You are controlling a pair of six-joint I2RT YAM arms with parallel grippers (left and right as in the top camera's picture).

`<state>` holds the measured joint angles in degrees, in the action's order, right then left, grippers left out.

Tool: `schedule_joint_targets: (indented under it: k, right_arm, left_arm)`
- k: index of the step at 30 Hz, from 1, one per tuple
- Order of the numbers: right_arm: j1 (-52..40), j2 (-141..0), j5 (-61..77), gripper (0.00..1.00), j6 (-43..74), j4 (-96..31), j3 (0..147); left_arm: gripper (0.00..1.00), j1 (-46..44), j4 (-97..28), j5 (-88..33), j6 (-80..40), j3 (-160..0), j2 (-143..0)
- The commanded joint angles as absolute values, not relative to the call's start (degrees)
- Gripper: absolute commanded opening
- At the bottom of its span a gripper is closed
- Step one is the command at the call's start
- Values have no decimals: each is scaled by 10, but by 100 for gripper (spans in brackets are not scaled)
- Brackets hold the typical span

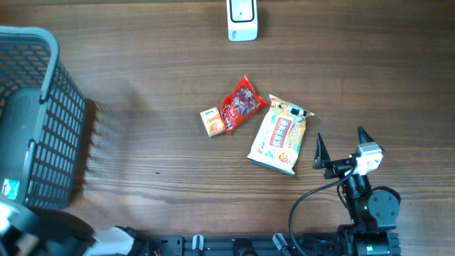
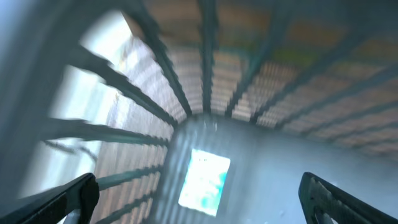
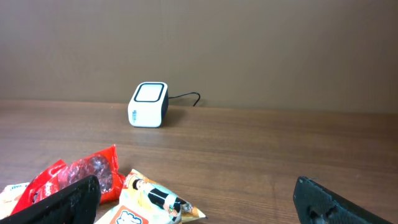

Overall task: Scan the item barcode
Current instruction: 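Reach left gripper into basket and grasp green Kleenex pack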

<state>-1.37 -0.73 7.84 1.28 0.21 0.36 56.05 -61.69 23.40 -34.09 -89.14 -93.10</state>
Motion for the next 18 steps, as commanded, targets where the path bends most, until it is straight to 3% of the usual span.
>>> schedule_joint_targets:
  k: [1,6,13,15,17,18]
  right_arm:
    - [-14,-4,77,100,15,4,3]
    - [-14,-4,77,99,15,4,3]
    - [-14,-4,77,100,15,4,3]
    - [-14,-4,77,100,15,4,3]
    - [-14,-4,77,100,15,4,3]
    - [-14,-4,77,100,15,4,3]
  left_arm:
    - [100,557,-634,109,-272,-893,-1044]
    - [99,555,-658,109,-272,-891,-1156]
    - [84,555,-647,107,-271,-881,-1170]
    - [70,555,-630,107,-262,-863,-1170]
    - [15,555,-631,107,-242,-863,-1170]
    - [15,555,-633,107,-242,-863,-1170]
